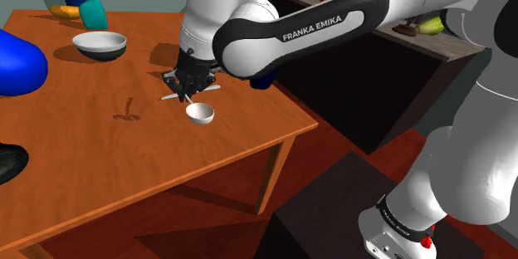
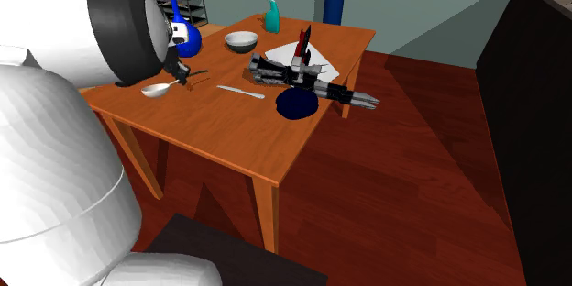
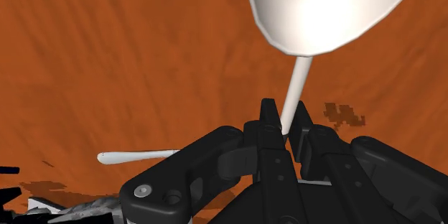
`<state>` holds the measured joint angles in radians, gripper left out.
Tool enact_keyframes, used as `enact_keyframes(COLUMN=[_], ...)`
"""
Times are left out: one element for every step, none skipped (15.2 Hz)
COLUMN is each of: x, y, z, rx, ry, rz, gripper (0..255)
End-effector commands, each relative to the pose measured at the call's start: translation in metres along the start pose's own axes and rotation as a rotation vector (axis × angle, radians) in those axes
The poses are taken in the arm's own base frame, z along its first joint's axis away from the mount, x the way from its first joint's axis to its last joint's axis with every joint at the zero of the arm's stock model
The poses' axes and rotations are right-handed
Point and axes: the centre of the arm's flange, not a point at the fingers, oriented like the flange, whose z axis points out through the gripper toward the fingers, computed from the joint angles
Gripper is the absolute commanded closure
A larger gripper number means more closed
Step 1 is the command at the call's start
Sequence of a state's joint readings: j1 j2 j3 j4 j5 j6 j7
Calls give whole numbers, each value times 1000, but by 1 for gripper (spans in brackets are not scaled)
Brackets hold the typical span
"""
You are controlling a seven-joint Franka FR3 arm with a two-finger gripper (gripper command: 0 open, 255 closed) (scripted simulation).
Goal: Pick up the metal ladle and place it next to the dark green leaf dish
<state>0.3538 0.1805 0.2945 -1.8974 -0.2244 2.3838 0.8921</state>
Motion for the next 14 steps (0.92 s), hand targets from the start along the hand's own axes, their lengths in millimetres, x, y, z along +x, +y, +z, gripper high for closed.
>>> enact_keyframes(x=[-3, -5, -6, -8, -10, -12, -14, -16, -18, -20, -22, -24, -25, -27], y=[-27, -40, -53, -66, -79, -92, -105, -118, -131, -144, -157, -170, -183, -196], z=[1, 2, 4, 5, 6, 8, 9, 10, 12, 13, 15, 16, 17, 19], rx=[0, 0, 0, 0, 0, 0, 0, 0, 0, 0, 0, 0, 0, 0], ry=[1, 1, 1, 1, 1, 1, 1, 1, 1, 1, 1, 1, 1, 1], rz=[2, 2, 2, 2, 2, 2, 2, 2, 2, 2, 2, 2, 2, 2], gripper=[255, 255, 255, 255, 255, 255, 255, 255, 255, 255, 255, 255, 255, 255])
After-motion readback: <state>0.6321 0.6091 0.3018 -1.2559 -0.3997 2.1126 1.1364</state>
